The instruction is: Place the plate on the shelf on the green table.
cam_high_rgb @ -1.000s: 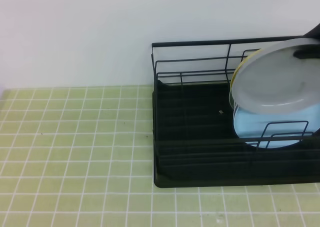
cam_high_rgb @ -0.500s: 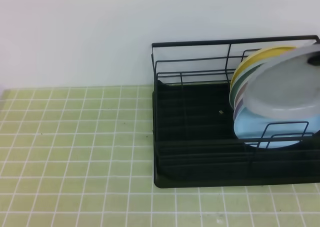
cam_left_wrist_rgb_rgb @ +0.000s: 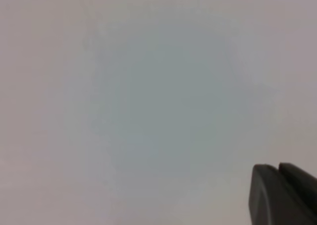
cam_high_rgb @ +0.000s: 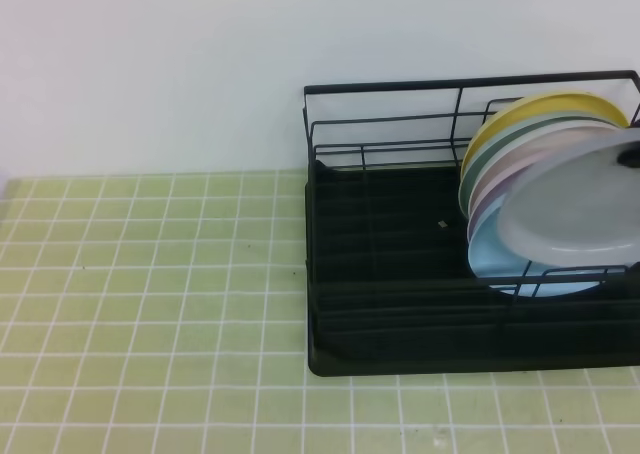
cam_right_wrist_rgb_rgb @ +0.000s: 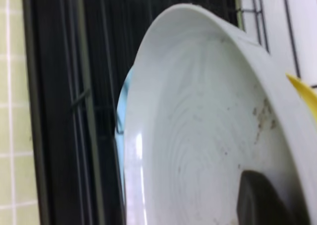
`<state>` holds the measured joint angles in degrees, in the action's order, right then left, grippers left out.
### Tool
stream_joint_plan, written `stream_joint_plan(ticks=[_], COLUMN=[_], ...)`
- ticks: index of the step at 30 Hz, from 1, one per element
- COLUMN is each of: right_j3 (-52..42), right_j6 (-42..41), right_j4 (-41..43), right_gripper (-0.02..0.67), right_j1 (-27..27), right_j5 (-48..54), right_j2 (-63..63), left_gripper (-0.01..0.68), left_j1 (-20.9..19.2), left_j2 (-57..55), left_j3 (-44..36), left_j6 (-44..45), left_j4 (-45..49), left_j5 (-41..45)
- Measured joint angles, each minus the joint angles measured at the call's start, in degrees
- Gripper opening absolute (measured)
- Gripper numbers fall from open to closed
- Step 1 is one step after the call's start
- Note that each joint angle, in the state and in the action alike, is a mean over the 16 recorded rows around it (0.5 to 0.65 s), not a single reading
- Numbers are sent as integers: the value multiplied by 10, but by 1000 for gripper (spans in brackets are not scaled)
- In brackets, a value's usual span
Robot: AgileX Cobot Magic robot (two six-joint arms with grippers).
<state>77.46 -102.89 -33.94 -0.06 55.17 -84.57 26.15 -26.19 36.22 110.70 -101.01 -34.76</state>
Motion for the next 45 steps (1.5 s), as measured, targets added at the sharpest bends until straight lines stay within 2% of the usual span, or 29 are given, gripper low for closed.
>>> stream_joint_plan(ticks=[13,24,29,40,45], right_j3=[-22,-22,-22,-23,-23], right_j6=[-39,-16,3,34,44], right_j4=[-20,-19,-18,-12,-7], right_gripper=[106,110,159,331,365], right_j1=[0,0,0,0,0], right_j5=[-29,-29,-31,-34,-33], right_j2=[-36,-74,-80,-82,-76], left_gripper=[-1,-1,-1,-1,-1], left_j1=[0,0,0,0,-1], left_j2=[0,0,0,0,0], left_j3=[0,0,0,0,0], left_j6=[4,4,5,11,15], left_j4=[0,0,0,0,1], left_j5=[0,0,0,0,0])
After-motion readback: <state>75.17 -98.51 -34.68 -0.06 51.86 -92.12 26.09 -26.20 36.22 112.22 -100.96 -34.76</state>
